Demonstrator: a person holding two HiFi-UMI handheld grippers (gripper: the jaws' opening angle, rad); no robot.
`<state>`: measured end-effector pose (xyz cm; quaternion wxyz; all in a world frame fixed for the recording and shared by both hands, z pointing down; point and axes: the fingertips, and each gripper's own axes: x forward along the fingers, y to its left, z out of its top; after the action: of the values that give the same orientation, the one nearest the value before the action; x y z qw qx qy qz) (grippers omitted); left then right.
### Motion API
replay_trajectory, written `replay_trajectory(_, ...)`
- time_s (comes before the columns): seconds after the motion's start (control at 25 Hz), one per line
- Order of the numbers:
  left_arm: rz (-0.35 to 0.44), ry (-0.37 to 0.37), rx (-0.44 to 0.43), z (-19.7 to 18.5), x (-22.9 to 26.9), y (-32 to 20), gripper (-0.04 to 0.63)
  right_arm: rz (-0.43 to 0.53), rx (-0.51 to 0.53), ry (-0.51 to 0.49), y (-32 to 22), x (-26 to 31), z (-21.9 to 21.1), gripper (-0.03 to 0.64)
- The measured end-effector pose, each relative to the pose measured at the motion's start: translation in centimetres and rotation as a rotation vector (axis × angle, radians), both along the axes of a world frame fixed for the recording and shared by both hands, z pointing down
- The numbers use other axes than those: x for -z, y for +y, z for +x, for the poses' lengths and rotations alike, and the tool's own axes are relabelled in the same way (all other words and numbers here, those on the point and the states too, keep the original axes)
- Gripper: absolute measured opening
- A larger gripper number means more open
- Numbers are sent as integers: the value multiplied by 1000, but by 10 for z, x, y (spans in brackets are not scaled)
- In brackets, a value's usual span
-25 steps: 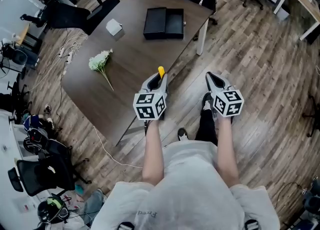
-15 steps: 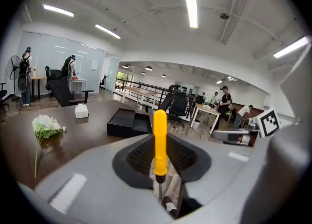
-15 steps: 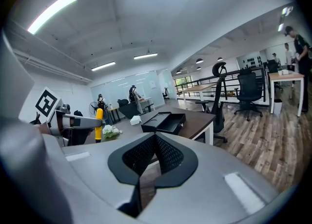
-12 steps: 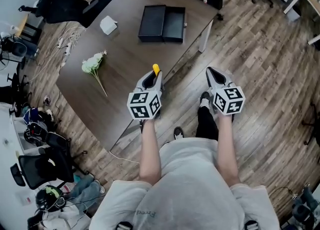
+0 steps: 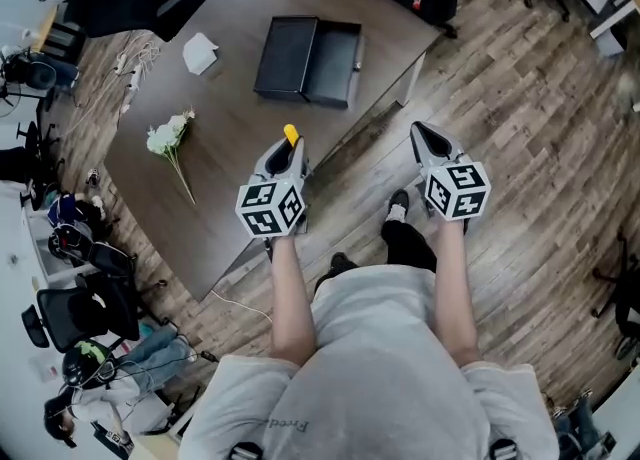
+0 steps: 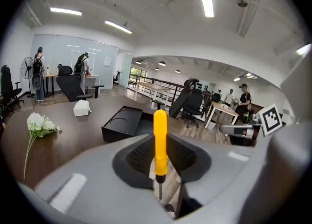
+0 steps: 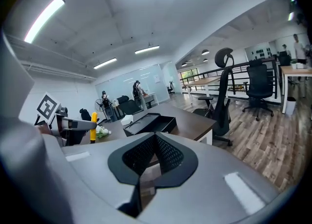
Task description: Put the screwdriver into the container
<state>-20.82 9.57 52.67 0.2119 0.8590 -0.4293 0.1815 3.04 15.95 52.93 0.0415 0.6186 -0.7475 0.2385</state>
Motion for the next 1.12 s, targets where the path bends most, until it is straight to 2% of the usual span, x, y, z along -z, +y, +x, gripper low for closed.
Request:
replay_trajectory(0.24,-12,-32,59,15,7,-7,129,9,21,-59,-34,4,39,2)
replay_trajectory(0.44,-2,-34,105,12,14,-14,130,16,65,-75,-54,5,40,2)
replay_trajectory(0.84,5,23,134,29,8,-49,129,22,178,-7,-98,10,28,2)
replay_trajectory(1.04,-46,94,132,39,1,-87,129,22,204,8,-142,16,26,2)
replay_trajectory(1.12,-57,96,129,44,-2,-101,129,19,222,13,-157,16,22,2)
